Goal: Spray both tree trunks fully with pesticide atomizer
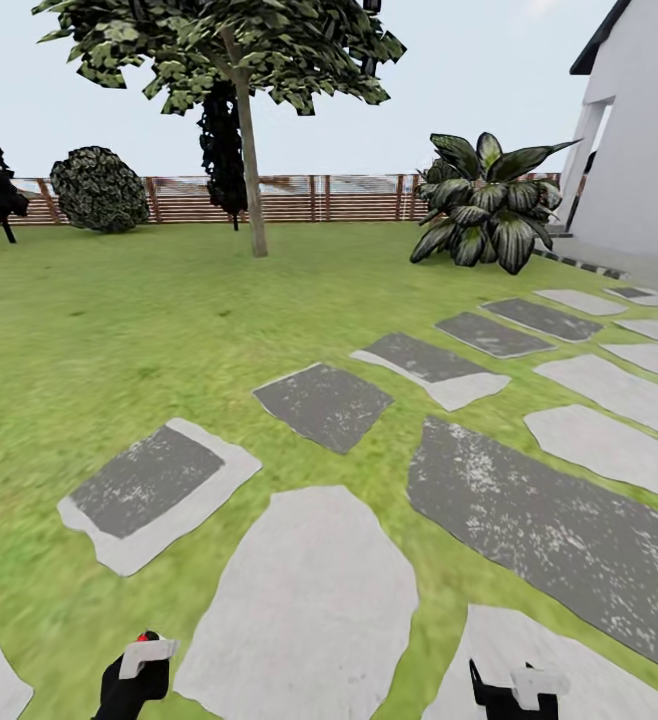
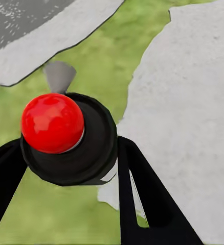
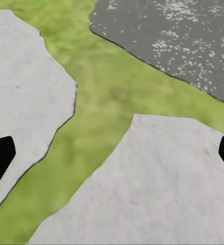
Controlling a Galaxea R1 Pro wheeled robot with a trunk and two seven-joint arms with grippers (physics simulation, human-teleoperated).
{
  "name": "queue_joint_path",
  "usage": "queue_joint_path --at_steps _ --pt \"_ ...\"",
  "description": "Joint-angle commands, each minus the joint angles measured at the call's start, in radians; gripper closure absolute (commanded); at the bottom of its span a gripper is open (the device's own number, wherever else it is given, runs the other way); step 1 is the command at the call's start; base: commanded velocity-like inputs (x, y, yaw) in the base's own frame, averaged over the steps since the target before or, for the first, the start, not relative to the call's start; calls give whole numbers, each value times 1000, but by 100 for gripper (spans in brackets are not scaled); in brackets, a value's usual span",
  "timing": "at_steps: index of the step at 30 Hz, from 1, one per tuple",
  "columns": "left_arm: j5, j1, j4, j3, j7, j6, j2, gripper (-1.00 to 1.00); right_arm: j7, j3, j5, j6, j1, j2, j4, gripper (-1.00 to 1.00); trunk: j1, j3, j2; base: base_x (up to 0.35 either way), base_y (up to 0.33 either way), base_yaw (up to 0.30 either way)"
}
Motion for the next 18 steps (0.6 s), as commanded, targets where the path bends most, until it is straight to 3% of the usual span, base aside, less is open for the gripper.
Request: queue_joint_path --at_steps 1,14,18 --pt "3 -1 1 4 -5 -2 0 100 0 0 0 -3 0 0 0 -100 0 -1 0 337 0 0" --pt "3 -1 0 4 -5 -3 2 100 0 0 1 -3 0 0 1 -100 0 -1 0 337 0 2" --pt "3 -1 1 4 -5 -3 2 100 0 -1 0 -3 0 0 1 -100 0 -1 0 337 0 175"
